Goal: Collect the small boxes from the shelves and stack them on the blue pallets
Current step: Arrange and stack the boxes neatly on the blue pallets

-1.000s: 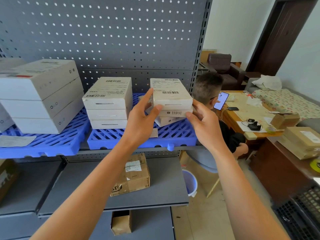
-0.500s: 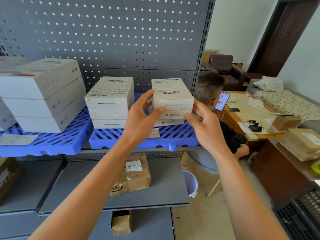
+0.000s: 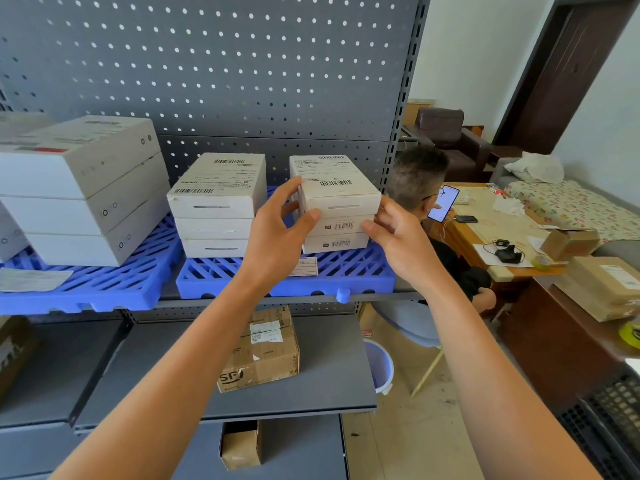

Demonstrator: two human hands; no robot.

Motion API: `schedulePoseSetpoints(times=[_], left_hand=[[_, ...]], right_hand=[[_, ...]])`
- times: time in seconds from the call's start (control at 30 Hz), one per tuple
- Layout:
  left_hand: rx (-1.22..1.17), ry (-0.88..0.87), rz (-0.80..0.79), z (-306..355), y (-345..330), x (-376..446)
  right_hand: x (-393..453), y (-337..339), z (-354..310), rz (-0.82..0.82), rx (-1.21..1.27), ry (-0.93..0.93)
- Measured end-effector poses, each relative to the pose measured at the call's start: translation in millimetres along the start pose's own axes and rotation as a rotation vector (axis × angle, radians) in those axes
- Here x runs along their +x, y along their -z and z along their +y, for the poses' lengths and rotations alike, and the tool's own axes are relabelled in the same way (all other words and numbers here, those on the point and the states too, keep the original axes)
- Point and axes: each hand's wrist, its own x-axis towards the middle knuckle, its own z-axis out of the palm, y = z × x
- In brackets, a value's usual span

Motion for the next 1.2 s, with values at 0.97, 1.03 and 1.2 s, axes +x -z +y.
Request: schedulePoseSetpoints(times=[0.97,1.03,1.2], left_hand=[[0.012,-0.016,-0.016,4,1,0],[0.022,-0.021,-0.003,3,1,-1],[0.071,-0.034,0.001,-1,0,-3]], right_hand=[[-4,-13,-2,0.071,-0.01,0.075],[-4,-14,-2,0.089,-0.023,0.079],[-2,-15,-1,0.093,-0.057,0.079]])
